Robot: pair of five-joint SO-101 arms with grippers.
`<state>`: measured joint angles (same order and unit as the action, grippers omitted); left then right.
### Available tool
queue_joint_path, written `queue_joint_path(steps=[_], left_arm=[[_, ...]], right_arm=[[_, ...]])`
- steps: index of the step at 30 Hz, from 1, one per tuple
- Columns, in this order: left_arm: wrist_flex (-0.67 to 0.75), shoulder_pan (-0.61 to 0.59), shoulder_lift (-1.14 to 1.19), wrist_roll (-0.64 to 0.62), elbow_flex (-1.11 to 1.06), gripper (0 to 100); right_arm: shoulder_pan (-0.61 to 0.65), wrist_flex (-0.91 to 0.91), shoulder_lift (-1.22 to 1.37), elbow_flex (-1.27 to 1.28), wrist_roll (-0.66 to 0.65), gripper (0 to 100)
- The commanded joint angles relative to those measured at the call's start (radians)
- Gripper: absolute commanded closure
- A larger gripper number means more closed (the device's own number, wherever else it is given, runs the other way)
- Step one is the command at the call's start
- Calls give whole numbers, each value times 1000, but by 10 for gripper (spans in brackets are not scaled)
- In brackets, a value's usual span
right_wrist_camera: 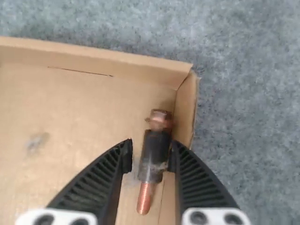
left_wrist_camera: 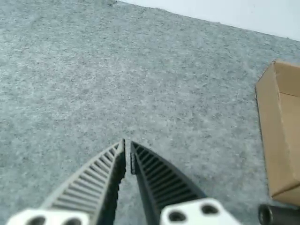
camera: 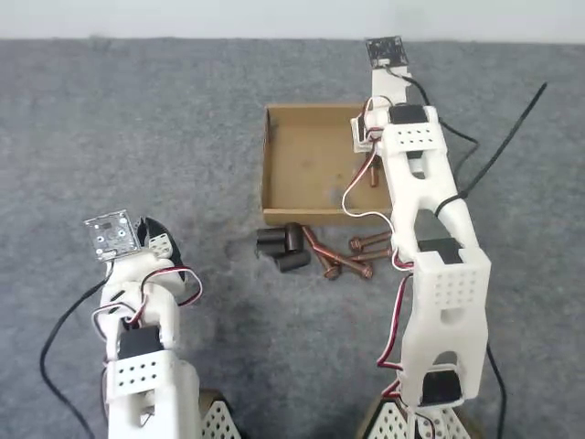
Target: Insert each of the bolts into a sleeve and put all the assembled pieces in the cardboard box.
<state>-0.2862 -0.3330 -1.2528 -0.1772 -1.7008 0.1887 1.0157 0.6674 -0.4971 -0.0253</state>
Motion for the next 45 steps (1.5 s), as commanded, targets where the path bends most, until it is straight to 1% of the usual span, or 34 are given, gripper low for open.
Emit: queue_joint_path(steps=[1, 5, 12, 19, 24, 28, 33, 38, 45], left_arm=[[-2, -5, -23, 9, 12, 986], [0, -5, -23, 9, 12, 986], [0, -5, -23, 9, 12, 986], [-3, -5, -23, 9, 12, 986], [-3, -5, -23, 9, 12, 987], [-3, -5, -23, 9, 12, 987], [-3, -5, -23, 9, 12, 987], [-3, -5, -23, 9, 12, 987], [-3, -5, -23, 9, 12, 987]], right_arm=[[-13, 73, -71, -106, -18, 894], [-10, 208, -145, -146, -18, 894], [18, 507, -312, -147, -11, 894], [67, 768, -389, -146, -17, 894], [76, 782, -423, -121, -18, 894], [85, 780, -499, 15, -18, 894], [145, 777, -624, 227, -18, 892], [220, 777, -693, 374, -20, 890], [318, 728, -707, 450, -26, 890]])
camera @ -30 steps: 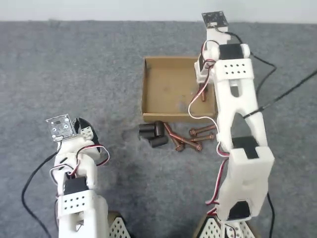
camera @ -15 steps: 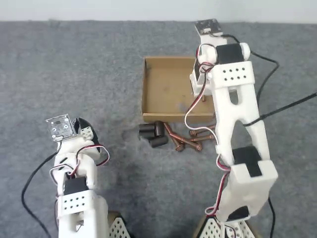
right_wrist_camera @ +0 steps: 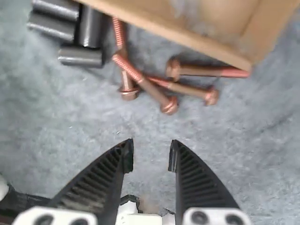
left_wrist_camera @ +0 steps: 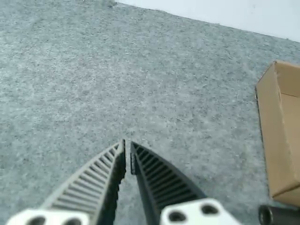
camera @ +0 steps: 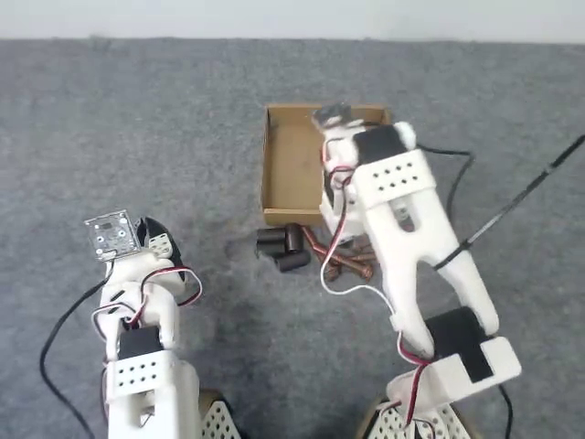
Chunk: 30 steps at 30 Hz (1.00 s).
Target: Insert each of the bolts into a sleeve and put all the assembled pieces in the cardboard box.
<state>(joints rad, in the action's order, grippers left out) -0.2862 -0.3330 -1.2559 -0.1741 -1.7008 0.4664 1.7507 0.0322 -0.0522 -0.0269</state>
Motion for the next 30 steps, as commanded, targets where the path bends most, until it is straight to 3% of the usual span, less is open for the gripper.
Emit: queue_joint_path(steps=[1, 8, 19, 24, 30], left_arm=[[-3, -5, -20, 6, 12, 987], [-3, -5, -20, 6, 12, 987], [0, -5, -20, 6, 12, 986], [0, -5, -20, 6, 12, 986], [2, -5, -20, 6, 12, 985]], right_arm=[[56, -7, -73, 6, -43, 890], [171, -47, -71, 80, -161, 890], [274, -479, -71, 411, -391, 887], [277, -728, -68, 571, -574, 820], [274, -750, -93, 594, -683, 796]])
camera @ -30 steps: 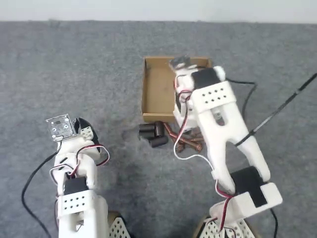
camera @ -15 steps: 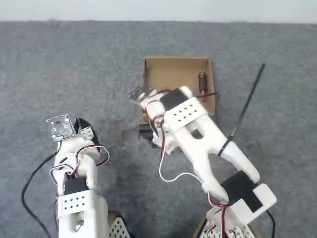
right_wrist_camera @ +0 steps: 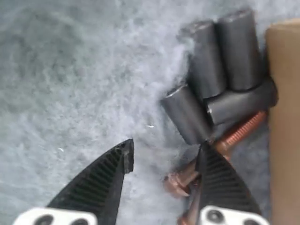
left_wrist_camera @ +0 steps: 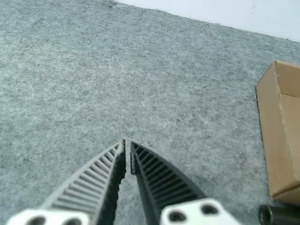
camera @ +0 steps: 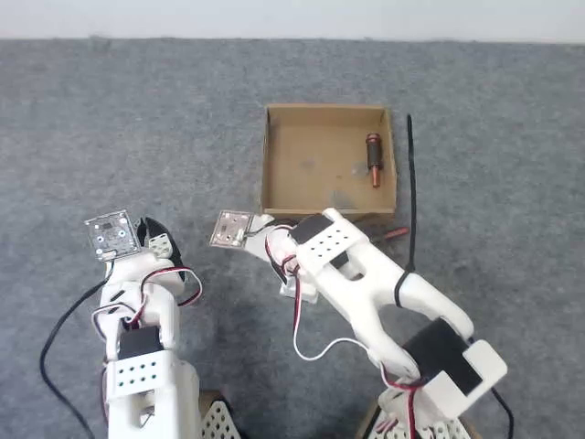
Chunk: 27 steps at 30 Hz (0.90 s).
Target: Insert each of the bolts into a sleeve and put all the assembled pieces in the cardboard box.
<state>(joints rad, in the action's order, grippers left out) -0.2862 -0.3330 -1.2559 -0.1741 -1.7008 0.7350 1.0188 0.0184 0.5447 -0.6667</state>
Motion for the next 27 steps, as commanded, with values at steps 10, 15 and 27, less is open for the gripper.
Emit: queue_joint_path(steps=[10, 15, 27], left_arm=[[2, -5, -20, 6, 12, 985], [2, 20, -20, 8, 12, 985], [2, 21, -20, 8, 12, 985]], right_arm=[[5, -82, -142, 3, -166, 797], [-22, -222, -51, 14, -183, 797], [-48, -226, 35, 12, -212, 797]])
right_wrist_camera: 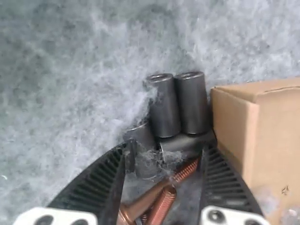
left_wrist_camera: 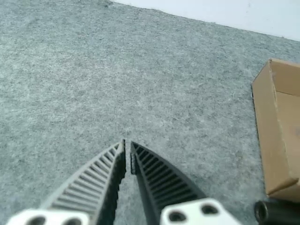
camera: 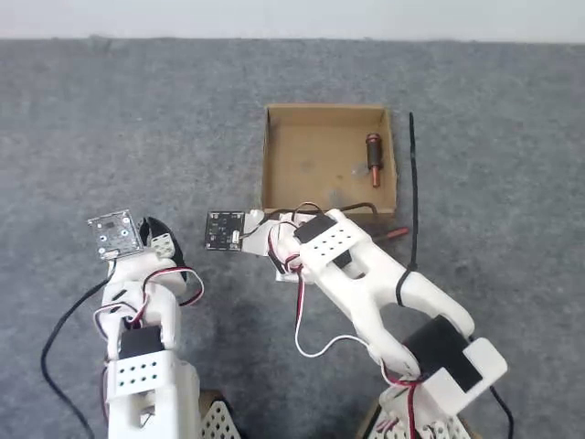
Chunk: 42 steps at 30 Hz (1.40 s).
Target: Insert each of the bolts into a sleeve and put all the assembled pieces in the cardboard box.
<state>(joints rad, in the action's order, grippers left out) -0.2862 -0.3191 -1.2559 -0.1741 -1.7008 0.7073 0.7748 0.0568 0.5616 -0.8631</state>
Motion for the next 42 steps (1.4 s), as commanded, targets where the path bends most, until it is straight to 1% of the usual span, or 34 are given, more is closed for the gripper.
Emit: queue_joint_path(steps=[1, 5, 7, 13, 22, 26, 28, 34, 38, 40, 42], left_arm=[[3, 8, -20, 8, 12, 985], [3, 8, -20, 8, 12, 985], [3, 8, -20, 8, 12, 985], [3, 8, -20, 8, 12, 985], [3, 8, -20, 8, 12, 985], [3, 8, -20, 8, 12, 985], [3, 6, -20, 8, 12, 985], [3, 5, -20, 8, 12, 985], [3, 5, -20, 8, 12, 985], [3, 5, -20, 8, 12, 985], [3, 5, -20, 8, 12, 985]], right_arm=[[-21, 36, -21, -5, -14, 797], [-15, 102, -91, -3, -9, 797], [-15, 107, -102, 6, -9, 797], [-15, -10, -38, 64, -9, 797], [-13, -24, 81, 2, -9, 798], [-4, -16, 85, 2, -12, 857], [8, 8, 85, 2, -15, 879], [36, 51, 84, 0, -12, 838], [41, 59, 84, 0, -11, 834], [48, 102, 82, 0, -14, 833], [85, 143, 74, 0, -15, 833]])
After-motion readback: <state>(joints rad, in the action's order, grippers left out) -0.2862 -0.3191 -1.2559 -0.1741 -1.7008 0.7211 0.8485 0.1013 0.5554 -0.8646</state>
